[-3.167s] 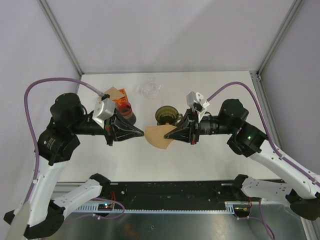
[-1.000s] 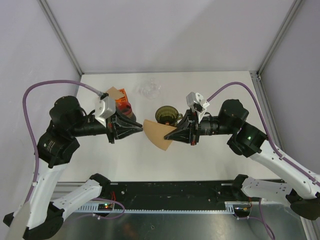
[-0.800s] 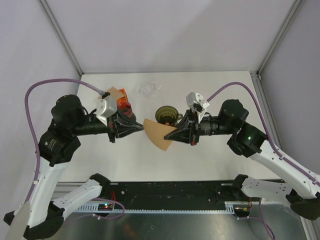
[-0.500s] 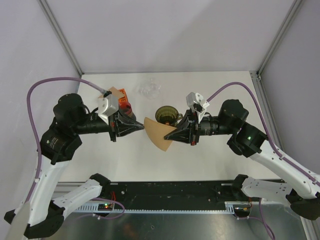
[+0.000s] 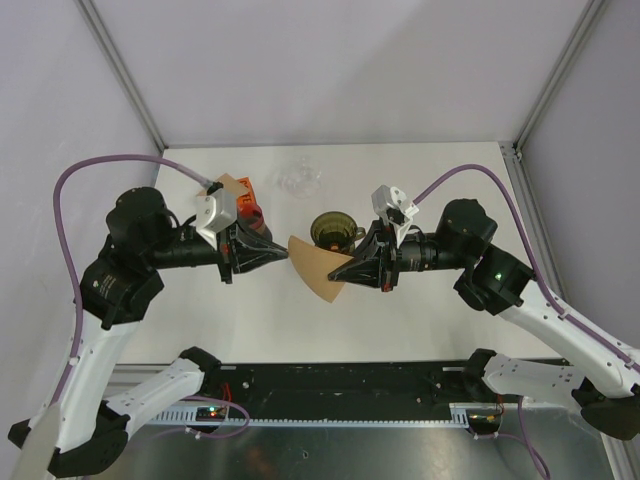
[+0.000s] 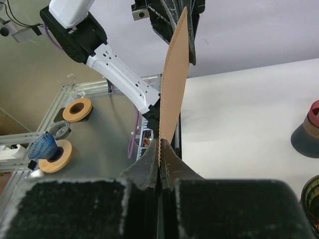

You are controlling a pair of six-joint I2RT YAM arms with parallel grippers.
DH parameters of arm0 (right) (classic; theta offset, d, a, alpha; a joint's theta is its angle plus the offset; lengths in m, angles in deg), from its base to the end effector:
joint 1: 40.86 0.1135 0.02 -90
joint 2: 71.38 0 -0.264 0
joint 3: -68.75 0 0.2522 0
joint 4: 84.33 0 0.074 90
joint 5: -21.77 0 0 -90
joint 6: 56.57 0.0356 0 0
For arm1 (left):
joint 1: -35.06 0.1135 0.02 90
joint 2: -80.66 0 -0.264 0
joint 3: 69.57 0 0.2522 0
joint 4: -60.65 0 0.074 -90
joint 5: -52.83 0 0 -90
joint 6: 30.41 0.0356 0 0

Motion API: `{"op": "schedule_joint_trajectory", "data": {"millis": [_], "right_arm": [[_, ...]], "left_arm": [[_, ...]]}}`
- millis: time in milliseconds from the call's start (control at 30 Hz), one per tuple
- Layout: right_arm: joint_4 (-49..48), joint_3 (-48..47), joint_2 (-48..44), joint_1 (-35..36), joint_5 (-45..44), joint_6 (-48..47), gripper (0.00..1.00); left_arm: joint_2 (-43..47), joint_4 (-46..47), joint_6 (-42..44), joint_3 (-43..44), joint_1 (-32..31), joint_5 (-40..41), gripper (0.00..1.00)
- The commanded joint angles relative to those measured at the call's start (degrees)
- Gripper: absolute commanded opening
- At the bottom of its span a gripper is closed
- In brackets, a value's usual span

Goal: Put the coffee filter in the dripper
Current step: Place the coffee filter in the coffee dripper.

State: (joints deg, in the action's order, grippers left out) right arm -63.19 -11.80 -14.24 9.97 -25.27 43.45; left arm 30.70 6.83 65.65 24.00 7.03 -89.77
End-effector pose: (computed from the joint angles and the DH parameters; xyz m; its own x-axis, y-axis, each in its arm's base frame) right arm 0.1127 0.1767 0.4394 -0.1489 0.0188 -0.9887 -0.9866 -0.0700 0.1473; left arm 0.0987 -0.0846 0.4726 -0.0526 0.1006 -0.9935 0.9866 0.1590 -0.0361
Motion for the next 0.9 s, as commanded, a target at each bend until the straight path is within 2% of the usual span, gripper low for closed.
{"op": "schedule_joint_trajectory", "data": {"millis": [0,233,400,500,667,867], "right_arm": [[-0.7,-2.6,-0.7,0.3,0.9,-0.2,0.00],[-0.4,-2.6,-0.7,0.3,1.1,-0.7,0.00],[-0.1,-2.6,-1.2,0.3,-0.4,-1.3,0.00],[-1.0,-2.5,-1.3,0.3,-1.3,-1.0,0.00],[-5.4,-2.5,-1.8,0.5,-3.6,0.9,0.00],[-11.3,-2.5,-3.9,2.5,-10.6,2.1,0.00]], "left_arm": [[-0.1,0.9,0.5,2.0,-0.4,1.4,0.00],[-0.2,0.9,0.3,1.4,-0.4,-2.8,0.02],[0.6,0.9,0.7,0.1,-0.4,-7.8,0.29],[1.0,0.9,-0.1,-0.7,-0.4,-7.3,0.35],[2.1,1.8,-1.4,-2.5,-0.4,-6.9,0.52],[5.0,6.8,-4.5,-4.4,-0.4,-3.1,0.57]]}}
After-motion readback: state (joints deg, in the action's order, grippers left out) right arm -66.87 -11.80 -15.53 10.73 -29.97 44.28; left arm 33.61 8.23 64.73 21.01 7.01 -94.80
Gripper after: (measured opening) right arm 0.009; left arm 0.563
